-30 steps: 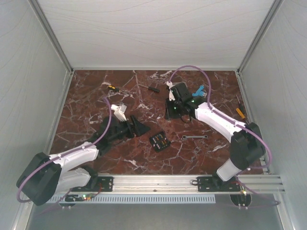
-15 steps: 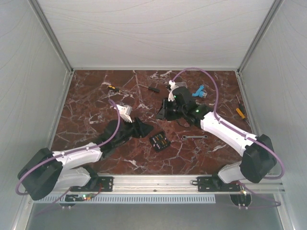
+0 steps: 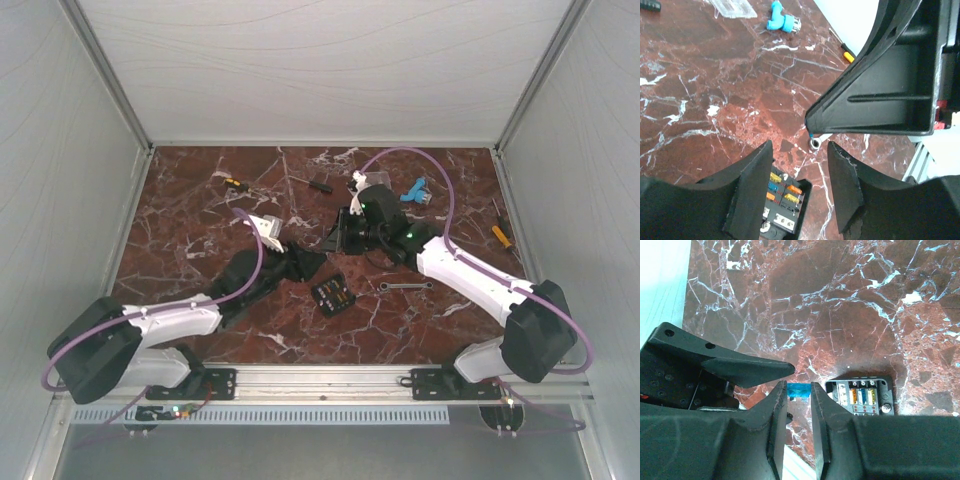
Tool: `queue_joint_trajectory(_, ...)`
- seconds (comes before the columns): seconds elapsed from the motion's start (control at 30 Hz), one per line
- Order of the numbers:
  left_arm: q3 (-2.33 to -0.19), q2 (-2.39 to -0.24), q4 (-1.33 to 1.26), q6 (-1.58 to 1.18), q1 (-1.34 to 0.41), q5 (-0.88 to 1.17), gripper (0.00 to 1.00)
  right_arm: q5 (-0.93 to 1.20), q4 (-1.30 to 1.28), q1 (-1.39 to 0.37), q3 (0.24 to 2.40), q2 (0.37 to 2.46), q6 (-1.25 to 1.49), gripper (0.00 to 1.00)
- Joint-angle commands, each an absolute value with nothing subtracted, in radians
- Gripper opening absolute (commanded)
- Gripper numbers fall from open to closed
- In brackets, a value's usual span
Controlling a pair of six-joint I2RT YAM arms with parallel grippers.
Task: Snap on the fuse box
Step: Pick up the fuse from the center of the board.
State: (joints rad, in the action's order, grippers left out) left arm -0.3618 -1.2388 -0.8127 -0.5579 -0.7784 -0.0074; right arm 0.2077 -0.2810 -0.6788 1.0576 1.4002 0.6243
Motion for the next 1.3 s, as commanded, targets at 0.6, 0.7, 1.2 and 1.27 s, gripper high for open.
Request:
queue_joint_trajectory(0.6,-0.428,-1.316,-0.972,-0.606,-0.796,-0.071,0.05,0.213,-0.177,-0.700,0.974,1.335,0.736,0.14)
queue_joint_trajectory(0.7,-0.427,-1.315,-0.967,-0.612,-0.796,-0.067,0.00,0.207,-0.172,-0.700,0.970,1.327,0.741,0.15)
queue_joint_trajectory(1.2,-0.343,-1.258,-0.982,-0.569,-0.644,0.267,0.00,0.537,-0.058,-0.532,0.928,1.251,0.498,0.39)
queue_joint_trajectory(1.27,-0.331,-1.250,-1.013,-0.578,-0.592,0.440,0.00,0.636,-0.096,-0.489,0.950,1.243,0.379,0.39)
